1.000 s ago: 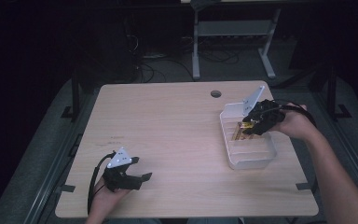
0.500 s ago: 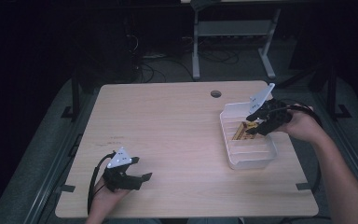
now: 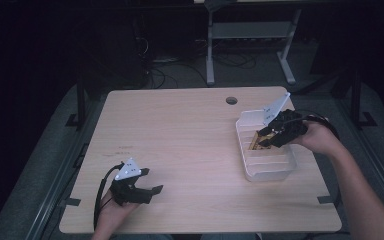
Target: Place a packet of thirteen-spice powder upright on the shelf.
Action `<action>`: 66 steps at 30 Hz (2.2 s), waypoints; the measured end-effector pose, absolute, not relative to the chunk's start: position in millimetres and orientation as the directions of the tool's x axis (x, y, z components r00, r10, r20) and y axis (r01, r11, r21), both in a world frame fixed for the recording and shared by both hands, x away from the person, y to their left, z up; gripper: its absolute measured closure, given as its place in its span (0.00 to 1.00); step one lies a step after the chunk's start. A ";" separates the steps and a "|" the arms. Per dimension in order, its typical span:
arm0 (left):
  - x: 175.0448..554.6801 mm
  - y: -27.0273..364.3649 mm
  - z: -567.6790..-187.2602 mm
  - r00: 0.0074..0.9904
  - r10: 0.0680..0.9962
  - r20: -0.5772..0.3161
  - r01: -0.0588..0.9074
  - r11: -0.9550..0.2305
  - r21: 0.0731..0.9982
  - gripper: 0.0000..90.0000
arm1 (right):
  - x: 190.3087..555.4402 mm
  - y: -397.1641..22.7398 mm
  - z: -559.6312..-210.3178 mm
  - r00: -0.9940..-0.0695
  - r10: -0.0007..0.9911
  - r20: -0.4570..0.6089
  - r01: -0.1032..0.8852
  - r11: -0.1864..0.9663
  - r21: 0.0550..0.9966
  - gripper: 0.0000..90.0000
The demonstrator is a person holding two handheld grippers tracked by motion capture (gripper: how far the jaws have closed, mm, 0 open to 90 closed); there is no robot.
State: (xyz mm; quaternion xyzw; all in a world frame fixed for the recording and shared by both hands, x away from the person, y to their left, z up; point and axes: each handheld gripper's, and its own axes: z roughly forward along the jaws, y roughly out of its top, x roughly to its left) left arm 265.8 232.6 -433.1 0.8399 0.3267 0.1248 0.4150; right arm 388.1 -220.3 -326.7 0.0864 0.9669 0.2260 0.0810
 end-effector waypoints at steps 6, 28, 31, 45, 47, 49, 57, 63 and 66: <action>264.8 232.7 -431.8 0.757 0.651 -0.059 0.441 -0.442 0.781 0.23 | 386.4 -210.5 -337.3 -0.978 0.184 -0.100 0.126 0.900 0.418 0.62; 264.8 234.4 -429.9 0.755 0.653 -0.055 0.437 -0.439 0.785 0.23 | 349.8 -238.6 -327.3 -0.968 0.221 -0.123 0.130 0.851 0.508 0.54; 264.7 234.3 -430.0 0.755 0.653 -0.055 0.437 -0.439 0.785 0.23 | 342.1 -243.0 -327.3 -0.966 0.228 -0.123 0.133 0.843 0.521 0.54; 264.7 232.3 -431.2 0.757 0.651 -0.061 0.441 -0.439 0.783 0.23 | 310.7 -266.4 -340.3 -0.961 0.262 -0.088 0.172 0.816 0.552 0.51; 264.7 232.1 -431.4 0.757 0.651 -0.061 0.441 -0.440 0.783 0.23 | 307.3 -268.7 -342.9 -0.960 0.268 -0.079 0.181 0.811 0.557 0.50; 264.7 232.1 -431.4 0.757 0.651 -0.061 0.441 -0.439 0.783 0.23 | 303.0 -269.8 -346.1 -0.960 0.270 -0.073 0.185 0.808 0.560 0.50; 264.8 232.9 -430.9 0.758 0.649 -0.060 0.440 -0.441 0.782 0.23 | 288.5 -265.0 -358.2 -0.964 0.262 -0.050 0.188 0.799 0.571 0.49; 264.8 233.0 -430.6 0.758 0.649 -0.060 0.439 -0.441 0.783 0.23 | 281.0 -258.0 -367.0 -0.968 0.252 -0.023 0.192 0.790 0.582 0.48; 265.1 233.4 -430.8 0.757 0.650 -0.060 0.440 -0.440 0.783 0.22 | 277.5 -252.0 -369.7 -0.971 0.239 -0.015 0.185 0.789 0.585 0.47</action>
